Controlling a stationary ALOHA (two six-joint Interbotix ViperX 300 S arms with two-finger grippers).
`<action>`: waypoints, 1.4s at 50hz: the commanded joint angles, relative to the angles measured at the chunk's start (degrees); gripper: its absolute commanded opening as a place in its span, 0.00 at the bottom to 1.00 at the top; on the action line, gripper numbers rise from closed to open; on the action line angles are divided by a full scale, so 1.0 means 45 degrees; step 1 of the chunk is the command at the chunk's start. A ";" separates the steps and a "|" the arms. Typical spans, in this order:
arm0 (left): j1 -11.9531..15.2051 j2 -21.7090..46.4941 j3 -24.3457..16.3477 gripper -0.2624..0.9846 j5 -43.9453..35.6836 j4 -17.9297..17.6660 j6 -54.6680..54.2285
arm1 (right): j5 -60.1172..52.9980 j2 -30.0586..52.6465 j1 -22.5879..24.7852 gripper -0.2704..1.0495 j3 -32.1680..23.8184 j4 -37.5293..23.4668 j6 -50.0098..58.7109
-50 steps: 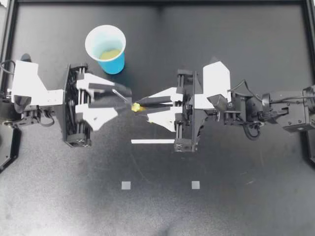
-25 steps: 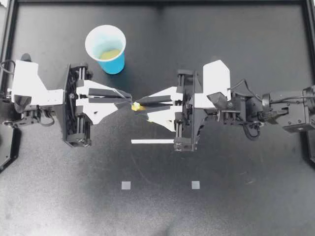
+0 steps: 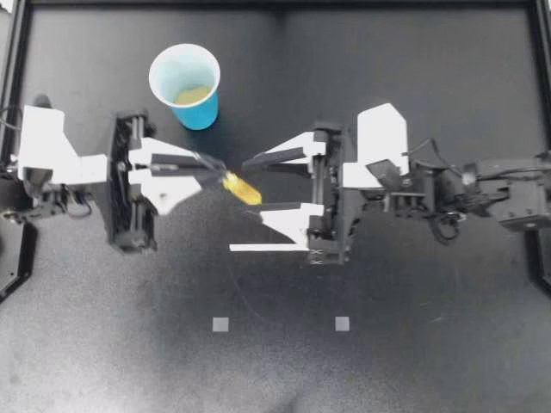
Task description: Pick up the screwdriver with the right arm, hand it over to the left arm then place it into the cup.
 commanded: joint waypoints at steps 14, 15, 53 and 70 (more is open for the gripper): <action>0.2969 -0.1270 0.0918 0.23 -0.0039 -0.0879 0.1133 | -0.0625 -0.2129 -0.0117 0.74 0.1348 0.0078 0.0000; 0.3164 -0.1309 0.0957 0.23 -0.0039 -0.0938 0.1230 | -0.0625 -0.2188 -0.0117 0.74 0.1406 0.0078 0.0000; 0.5117 -0.0371 0.0859 0.38 0.0039 -0.1621 0.2227 | -0.0625 -0.2695 -0.0117 0.74 0.1875 0.0098 0.0020; 0.5117 -0.0371 0.0625 0.64 0.0527 -0.1563 0.2227 | -0.0625 -0.2695 -0.0117 0.74 0.1855 0.0098 0.0039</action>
